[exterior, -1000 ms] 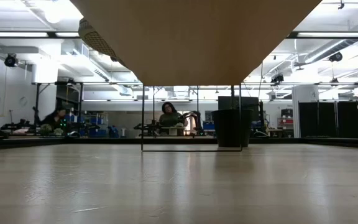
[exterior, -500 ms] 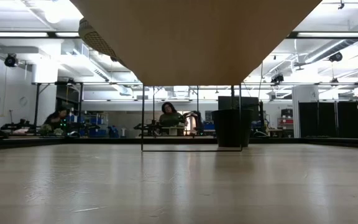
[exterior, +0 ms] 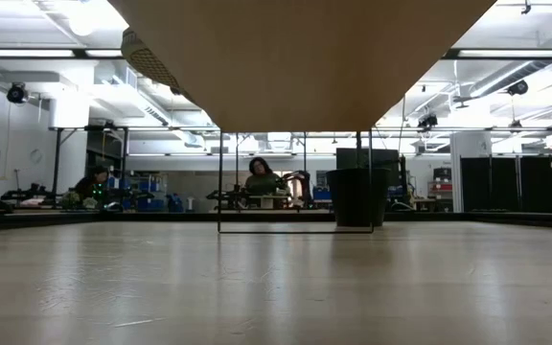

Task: Pick and place slides into the shelf
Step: Put the black slipper on the shelf

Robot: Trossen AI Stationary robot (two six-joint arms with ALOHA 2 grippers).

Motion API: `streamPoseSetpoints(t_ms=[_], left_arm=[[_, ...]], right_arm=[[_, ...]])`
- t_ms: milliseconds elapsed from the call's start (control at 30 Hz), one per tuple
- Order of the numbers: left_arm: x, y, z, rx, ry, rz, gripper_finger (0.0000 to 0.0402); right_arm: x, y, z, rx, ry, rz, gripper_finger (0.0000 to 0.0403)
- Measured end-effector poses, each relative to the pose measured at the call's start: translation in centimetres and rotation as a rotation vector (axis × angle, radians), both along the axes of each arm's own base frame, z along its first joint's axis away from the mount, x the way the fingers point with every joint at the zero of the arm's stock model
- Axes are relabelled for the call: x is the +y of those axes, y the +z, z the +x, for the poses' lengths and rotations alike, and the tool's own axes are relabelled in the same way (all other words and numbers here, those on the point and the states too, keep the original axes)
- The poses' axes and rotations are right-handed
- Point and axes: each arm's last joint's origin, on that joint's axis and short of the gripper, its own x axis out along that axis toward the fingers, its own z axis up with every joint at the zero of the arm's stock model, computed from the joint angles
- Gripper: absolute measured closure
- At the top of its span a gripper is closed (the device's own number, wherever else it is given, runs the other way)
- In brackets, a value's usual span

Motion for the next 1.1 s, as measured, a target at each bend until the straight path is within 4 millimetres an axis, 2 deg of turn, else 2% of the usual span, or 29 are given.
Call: streamPoseSetpoints(t_ms=[200, 500, 867, 1100], left_arm=[[0.0, 0.0, 0.0, 0.0, 0.0, -0.001, 0.0143], [0.0, 0.0, 0.0, -0.001, 0.001, -0.003, 0.0143], [0.0, 0.0, 0.0, -0.001, 0.002, -0.009, 0.0143], [0.0, -0.1, 0.3, 0.006, 0.003, -0.009, 0.0143]], right_arm=[[0.2, -1.8, -0.2, 0.06, 0.067, 0.046, 0.0362], [0.6, -2.4, -1.0, 0.08, 0.106, 0.069, 0.0361], [0.8, -2.8, -5.4, 0.091, 0.011, 0.098, 0.036], [1.0, -2.7, -6.2, 0.093, 0.048, 0.121, 0.036]])
